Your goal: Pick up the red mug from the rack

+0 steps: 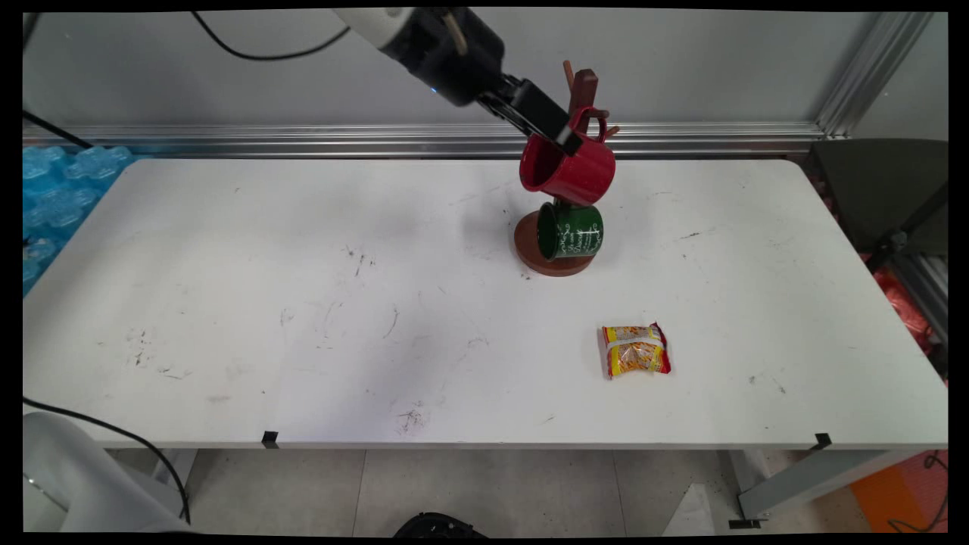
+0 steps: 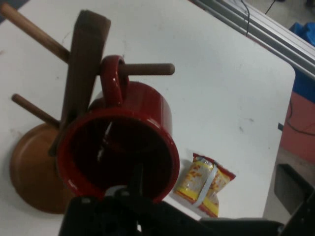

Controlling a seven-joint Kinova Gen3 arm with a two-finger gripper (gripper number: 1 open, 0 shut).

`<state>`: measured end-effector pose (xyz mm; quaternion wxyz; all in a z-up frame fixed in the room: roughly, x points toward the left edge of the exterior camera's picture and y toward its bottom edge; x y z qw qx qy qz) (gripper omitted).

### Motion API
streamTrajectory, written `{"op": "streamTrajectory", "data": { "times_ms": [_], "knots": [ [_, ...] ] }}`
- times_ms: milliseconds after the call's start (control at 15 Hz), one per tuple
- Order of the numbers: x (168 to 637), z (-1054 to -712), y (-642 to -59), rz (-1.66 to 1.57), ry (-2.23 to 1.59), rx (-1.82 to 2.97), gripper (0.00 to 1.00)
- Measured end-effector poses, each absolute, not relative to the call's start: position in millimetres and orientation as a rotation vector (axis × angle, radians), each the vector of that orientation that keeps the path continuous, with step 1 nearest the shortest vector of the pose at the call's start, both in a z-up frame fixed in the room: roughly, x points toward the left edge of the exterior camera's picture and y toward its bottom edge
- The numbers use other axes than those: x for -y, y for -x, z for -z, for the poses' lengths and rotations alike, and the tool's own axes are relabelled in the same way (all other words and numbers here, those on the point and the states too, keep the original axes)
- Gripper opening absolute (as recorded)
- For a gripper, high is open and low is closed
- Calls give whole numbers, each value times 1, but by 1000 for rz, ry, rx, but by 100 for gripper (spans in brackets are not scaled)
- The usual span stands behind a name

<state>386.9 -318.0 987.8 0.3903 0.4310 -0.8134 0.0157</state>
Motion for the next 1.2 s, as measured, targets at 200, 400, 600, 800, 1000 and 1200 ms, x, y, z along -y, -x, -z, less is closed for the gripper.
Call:
{"op": "streamTrajectory", "data": {
  "times_ms": [200,400,600,800,1000,1200],
  "knots": [
    [324,-973,-374,-20,-1118,2057,100],
    [331,-960,-364,-13,-1144,2043,100],
    [337,-950,-357,-11,-1173,2029,100],
    [341,-941,-350,-13,-1197,2017,100],
    [347,-936,-345,-28,-1205,2006,0],
    [349,-932,-344,-38,-1206,2003,0]
  ]
}}
